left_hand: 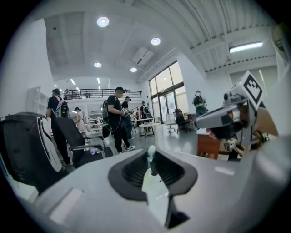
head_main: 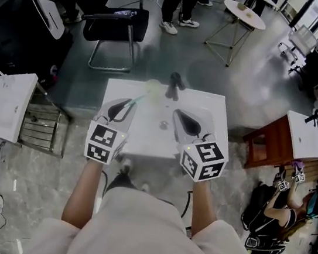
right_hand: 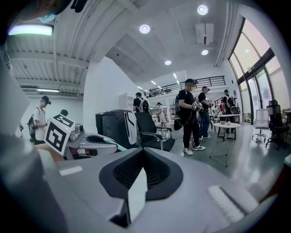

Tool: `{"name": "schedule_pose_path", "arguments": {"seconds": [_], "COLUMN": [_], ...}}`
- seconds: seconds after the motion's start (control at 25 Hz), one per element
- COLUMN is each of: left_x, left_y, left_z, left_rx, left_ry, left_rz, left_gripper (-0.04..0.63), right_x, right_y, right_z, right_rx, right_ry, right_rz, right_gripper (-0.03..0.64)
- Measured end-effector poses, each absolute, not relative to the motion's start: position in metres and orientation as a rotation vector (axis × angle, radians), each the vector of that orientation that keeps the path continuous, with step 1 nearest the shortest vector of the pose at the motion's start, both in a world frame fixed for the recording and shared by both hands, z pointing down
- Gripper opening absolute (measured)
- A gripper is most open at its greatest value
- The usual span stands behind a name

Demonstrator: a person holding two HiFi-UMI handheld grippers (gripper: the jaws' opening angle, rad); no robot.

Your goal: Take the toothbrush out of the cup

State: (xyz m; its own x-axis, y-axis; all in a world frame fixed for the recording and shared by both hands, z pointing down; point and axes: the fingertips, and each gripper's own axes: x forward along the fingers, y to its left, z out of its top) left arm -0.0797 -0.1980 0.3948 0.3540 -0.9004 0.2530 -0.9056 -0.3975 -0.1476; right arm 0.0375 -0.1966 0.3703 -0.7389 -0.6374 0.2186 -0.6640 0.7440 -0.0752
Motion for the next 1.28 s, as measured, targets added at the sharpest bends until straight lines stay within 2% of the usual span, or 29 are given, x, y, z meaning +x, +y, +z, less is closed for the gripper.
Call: {"name": "schedule_pose_path", "arguments": {"seconds": [0.36,1.28], "left_x": [-0.072,-0.059], "left_y": [-0.163,-0.125], "left_z": [0.364,0.348], "left_rx": [2.607,2.623], "left_ry": [-1.748,-1.770], "left_rz": [0.409,0.376], "left_gripper": [0.051,0.051], "right_x": [0.042,0.056], "right_y": [-0.165,-0.135], "right_z": [0.346,0.333], "right_rx": [1.041,1.039], "right_ry": [-2.791,-2.782], "right_rz": [0.183,0.120], "right_gripper": [0.006,0.006]}}
